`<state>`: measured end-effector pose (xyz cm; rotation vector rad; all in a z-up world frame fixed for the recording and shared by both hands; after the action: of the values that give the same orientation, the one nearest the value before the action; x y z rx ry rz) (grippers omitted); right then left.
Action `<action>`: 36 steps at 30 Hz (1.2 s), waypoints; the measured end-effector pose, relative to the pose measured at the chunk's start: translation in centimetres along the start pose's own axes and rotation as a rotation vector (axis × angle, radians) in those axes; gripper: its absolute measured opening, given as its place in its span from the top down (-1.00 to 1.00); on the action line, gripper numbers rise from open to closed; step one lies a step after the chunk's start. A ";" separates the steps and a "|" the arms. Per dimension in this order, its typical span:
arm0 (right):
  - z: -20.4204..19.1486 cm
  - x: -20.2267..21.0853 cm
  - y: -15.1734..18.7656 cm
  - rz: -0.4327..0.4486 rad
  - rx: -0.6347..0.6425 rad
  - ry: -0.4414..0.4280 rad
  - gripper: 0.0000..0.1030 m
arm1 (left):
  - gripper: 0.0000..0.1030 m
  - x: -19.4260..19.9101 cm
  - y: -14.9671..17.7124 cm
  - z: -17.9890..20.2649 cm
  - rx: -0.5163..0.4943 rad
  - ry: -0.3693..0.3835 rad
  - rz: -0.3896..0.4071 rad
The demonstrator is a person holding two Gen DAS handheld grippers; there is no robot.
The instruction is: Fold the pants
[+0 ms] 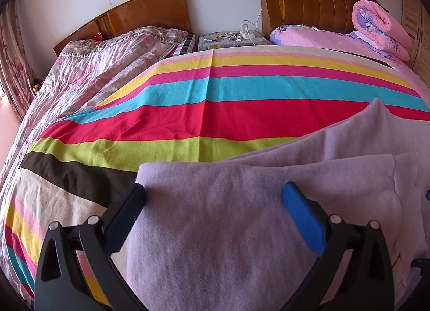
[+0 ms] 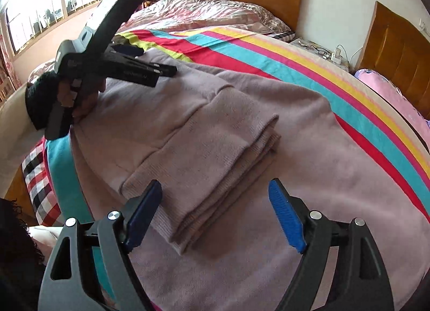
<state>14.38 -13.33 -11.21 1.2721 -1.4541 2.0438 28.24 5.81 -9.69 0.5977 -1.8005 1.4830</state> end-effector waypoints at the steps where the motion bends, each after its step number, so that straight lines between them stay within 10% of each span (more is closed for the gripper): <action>1: 0.2 0.0 0.6 0.007 -0.019 -0.013 -0.60 | -0.97 0.0 0.0 0.0 0.000 0.000 -0.001; 12: 2.2 1.0 3.0 -0.001 -0.111 -0.074 -0.72 | -0.97 0.1 -0.1 0.2 -0.008 -0.016 0.010; 18: 3.7 3.4 4.9 -0.034 -0.077 -0.001 -0.72 | -0.97 3.8 -0.6 1.4 -0.013 -0.192 0.129; 22: 8.2 7.1 5.9 0.071 -0.235 0.006 -0.72 | -0.97 8.2 -3.1 7.0 -0.059 -0.032 0.254; 29: 15.7 6.8 5.0 0.086 -0.384 0.168 -0.72 | -0.97 2.7 -7.5 21.1 -0.257 0.328 0.060; 36: 17.0 3.8 9.0 -0.102 -0.390 0.226 -0.73 | -0.97 -5.6 -7.6 24.9 -0.323 0.243 -0.101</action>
<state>14.15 -32.93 -12.00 0.9065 -1.5465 1.6693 31.49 -20.59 -11.18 0.3254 -1.7408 1.1134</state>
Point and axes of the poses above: each gripper's, at about its wrist camera, not at the fingertips, and x roughly against the way its jaws point, z to its right, y to its underside, the point moved 4 cm from there along -x, roughly the way its jaws point, and after that the axes turned 4 degrees about y, right-handed, at the moved point
